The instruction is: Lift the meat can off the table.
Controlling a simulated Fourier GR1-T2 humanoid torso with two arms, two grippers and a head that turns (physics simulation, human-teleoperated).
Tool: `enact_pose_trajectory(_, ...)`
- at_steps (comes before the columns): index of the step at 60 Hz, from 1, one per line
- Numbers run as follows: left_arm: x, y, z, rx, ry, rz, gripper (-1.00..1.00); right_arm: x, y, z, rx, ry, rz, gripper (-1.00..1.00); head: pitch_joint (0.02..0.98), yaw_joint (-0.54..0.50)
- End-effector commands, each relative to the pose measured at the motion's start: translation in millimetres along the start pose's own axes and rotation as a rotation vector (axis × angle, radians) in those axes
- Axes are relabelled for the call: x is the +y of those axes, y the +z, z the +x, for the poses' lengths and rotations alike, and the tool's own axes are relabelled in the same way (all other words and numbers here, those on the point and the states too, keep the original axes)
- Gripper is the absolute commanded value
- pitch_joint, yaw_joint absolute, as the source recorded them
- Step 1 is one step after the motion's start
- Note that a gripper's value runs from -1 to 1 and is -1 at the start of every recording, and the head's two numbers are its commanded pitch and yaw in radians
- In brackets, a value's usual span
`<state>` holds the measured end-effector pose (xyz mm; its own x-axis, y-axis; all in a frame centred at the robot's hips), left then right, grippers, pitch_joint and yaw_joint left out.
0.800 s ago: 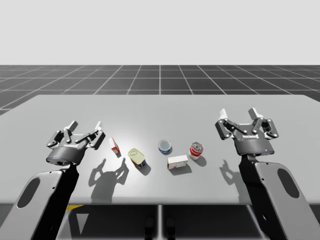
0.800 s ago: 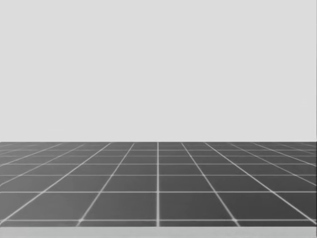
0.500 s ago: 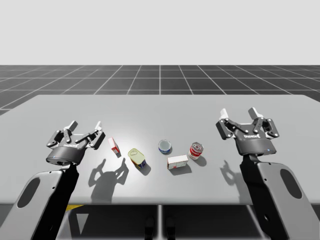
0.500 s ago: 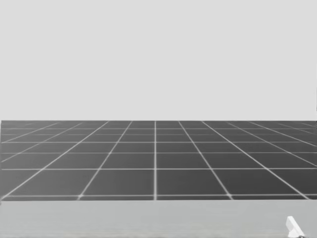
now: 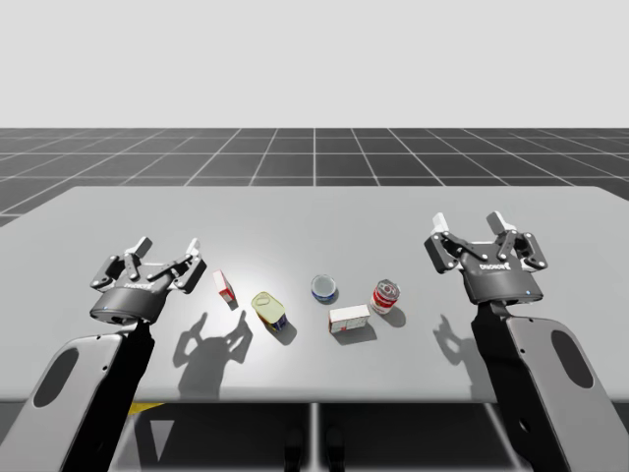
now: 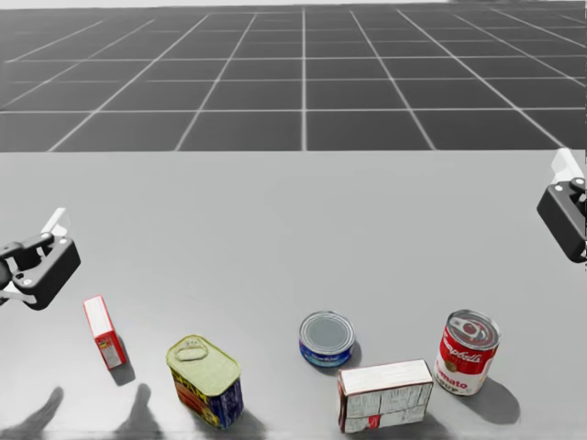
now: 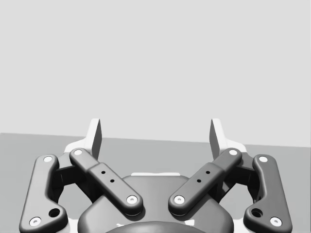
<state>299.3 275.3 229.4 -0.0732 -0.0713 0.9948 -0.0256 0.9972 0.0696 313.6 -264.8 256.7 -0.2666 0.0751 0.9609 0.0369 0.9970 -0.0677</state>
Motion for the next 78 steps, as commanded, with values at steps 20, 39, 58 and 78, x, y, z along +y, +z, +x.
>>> enact_pose_trajectory(20, -1.5, -1, 0, 0.002, -0.005, -0.02, -1.0, 3.8, -1, -3, 0.017, 0.018, 0.009, -1.0, 0.872, 0.2)
enact_pose_trajectory(39, -19.1, 20, 23, -0.001, 0.098, -0.186, -1.0, 6.1, -1, -5, 0.023, 0.025, 0.007, -1.0, 0.875, 0.2)
enact_pose_trajectory(58, -49.1, 72, 36, 0.004, 0.137, -0.41, -1.0, 5.0, -1, -5, 0.022, 0.021, 0.0, -1.0, 0.874, 0.19)
enact_pose_trajectory(78, -61.9, 117, -5, 0.136, 0.113, -0.513, -1.0, 3.1, 0, -3, 0.02, 0.012, -0.003, -1.0, 0.874, 0.18)
